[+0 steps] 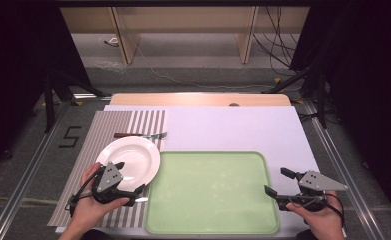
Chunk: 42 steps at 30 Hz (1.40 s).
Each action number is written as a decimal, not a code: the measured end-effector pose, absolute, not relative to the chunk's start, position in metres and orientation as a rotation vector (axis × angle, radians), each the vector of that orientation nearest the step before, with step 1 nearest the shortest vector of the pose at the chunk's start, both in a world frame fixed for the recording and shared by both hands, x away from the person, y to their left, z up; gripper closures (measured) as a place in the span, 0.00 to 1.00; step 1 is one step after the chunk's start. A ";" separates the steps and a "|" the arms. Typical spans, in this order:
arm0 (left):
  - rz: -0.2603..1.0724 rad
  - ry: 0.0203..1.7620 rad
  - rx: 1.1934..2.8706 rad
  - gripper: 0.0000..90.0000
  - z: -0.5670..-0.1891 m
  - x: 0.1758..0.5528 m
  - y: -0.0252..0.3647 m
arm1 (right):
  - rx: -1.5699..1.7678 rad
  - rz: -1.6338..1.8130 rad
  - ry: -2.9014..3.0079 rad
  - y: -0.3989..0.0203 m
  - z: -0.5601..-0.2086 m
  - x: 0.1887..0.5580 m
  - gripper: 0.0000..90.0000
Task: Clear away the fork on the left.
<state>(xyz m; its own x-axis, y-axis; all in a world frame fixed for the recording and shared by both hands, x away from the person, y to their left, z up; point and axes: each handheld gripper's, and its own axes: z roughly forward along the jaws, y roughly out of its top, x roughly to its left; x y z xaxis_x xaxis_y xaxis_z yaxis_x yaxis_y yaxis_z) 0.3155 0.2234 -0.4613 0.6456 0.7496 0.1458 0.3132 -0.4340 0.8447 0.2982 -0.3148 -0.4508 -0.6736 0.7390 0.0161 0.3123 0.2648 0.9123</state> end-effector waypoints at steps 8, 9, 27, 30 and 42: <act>0.647 0.841 2.017 0.06 -0.461 0.315 0.223 | 0.957 1.380 2.130 -0.315 -0.451 0.299 0.18; 0.646 0.845 2.019 0.08 -0.461 0.315 0.222 | 0.959 1.380 2.128 -0.315 -0.451 0.299 0.18; 0.591 0.896 2.098 0.44 -0.439 0.345 0.190 | 0.963 1.375 2.128 -0.314 -0.451 0.299 0.18; 0.590 0.895 2.129 0.49 -0.435 0.362 0.183 | 0.963 1.375 2.127 -0.315 -0.451 0.300 0.18; 0.621 0.974 2.213 0.84 -0.428 0.419 0.172 | 0.963 1.379 2.127 -0.315 -0.452 0.300 0.18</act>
<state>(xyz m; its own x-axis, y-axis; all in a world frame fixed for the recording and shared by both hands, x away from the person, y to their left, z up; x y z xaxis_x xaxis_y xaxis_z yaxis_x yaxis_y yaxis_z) 0.4195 0.1716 -0.4279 0.6151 0.7716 0.1620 0.4726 -0.5253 0.7076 0.2998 -0.3146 -0.4516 -0.6683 0.7437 0.0177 0.3199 0.2658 0.9094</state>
